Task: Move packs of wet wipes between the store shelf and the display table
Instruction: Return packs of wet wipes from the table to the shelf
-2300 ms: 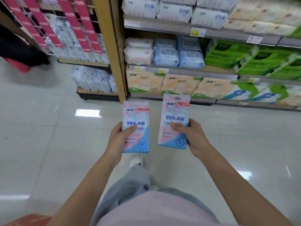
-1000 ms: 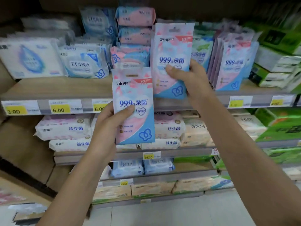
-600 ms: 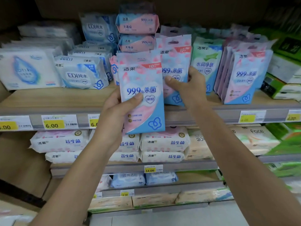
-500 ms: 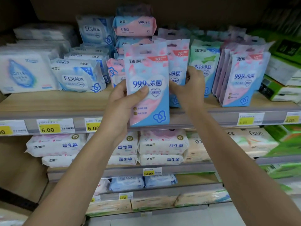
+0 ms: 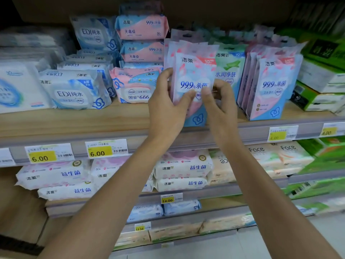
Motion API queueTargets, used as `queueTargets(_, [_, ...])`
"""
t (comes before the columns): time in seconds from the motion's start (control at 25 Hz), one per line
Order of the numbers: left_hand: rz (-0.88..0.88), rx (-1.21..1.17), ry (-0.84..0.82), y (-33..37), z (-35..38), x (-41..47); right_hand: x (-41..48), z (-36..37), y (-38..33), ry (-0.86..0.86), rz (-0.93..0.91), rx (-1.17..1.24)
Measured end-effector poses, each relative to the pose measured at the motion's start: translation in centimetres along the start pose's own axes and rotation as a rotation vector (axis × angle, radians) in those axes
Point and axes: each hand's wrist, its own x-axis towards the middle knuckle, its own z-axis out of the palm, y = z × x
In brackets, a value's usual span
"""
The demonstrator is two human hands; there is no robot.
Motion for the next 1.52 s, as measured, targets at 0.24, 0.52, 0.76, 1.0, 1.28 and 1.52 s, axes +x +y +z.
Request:
queueTargets(0.24, [0.144, 0.4, 0.029, -2.4, -1.4, 0.1, -0.3, -0.3, 0.0, -0.012, -0.025, -0.102])
queueTargets(0.52, [0.043, 0.322, -0.201, -2.6, -2.7, 0.5, -0.4, 0.2, 0.0, 0.031, 0.028, -0.11])
queueTargets(0.76, [0.012, 0.205, -0.152, -2.2, -3.4, -0.1, -0.8, -0.5, -0.5, 0.095, 0.011, -0.139])
queueTargets(1.0, [0.015, 0.056, -0.153, -1.8, -8.4, -6.4, -6.5, -1.0, -1.4, 0.002, -0.136, -0.079])
queueTargets(1.28, [-0.553, 0.376, -0.193, -9.7, -12.8, -24.0, -20.1, 1.5, 9.0, -0.854, 0.168, -0.245])
queueTargets(1.52, [-1.164, 0.614, -0.136, -10.9, -15.3, -43.1, -32.8, 0.7, 15.8, -1.667, -0.078, -0.65])
